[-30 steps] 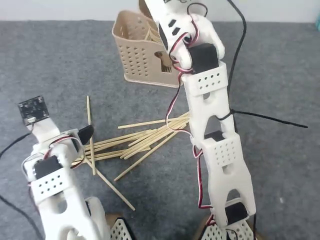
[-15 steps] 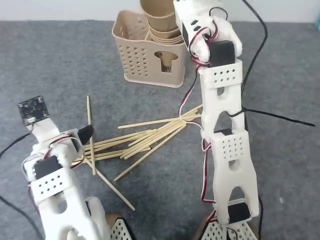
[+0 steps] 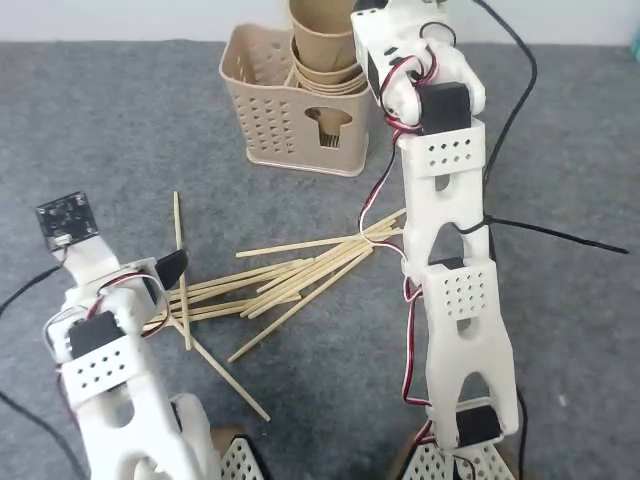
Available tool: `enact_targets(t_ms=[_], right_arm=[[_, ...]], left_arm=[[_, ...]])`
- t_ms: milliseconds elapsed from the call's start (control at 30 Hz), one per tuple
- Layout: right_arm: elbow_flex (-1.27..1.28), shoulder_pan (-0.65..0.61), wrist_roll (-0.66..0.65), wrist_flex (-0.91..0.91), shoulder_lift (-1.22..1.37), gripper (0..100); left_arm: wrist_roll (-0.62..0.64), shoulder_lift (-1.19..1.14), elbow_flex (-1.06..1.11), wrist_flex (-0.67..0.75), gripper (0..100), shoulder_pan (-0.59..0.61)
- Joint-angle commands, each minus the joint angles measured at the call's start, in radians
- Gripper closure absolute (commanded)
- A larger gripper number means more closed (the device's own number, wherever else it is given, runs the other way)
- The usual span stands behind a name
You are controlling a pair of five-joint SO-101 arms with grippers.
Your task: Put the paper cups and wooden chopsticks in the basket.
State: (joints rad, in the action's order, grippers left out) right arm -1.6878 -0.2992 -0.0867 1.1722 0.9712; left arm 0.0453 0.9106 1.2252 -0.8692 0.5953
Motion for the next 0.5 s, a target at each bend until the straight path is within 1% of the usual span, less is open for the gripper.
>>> enact_targets(t_ms=[0,133,233,467], right_arm=[[0.005,-0.015,0.014,-0.062,-0.088,99.0],[0.006,-0.038,0.014,-0.156,-0.168,98.8],[0.006,-0.054,0.014,-0.2,-0.17,98.7],[0.011,-0.073,0.021,-0.211,-0.165,98.9]], left_arm=[[-0.012,-0.002,-0.007,0.018,62,-0.005],[-0.012,-0.002,-0.007,0.018,62,-0.005],[-0.012,-0.002,-0.007,0.018,62,-0.006],[-0.012,-0.002,-0.007,0.018,62,-0.006]])
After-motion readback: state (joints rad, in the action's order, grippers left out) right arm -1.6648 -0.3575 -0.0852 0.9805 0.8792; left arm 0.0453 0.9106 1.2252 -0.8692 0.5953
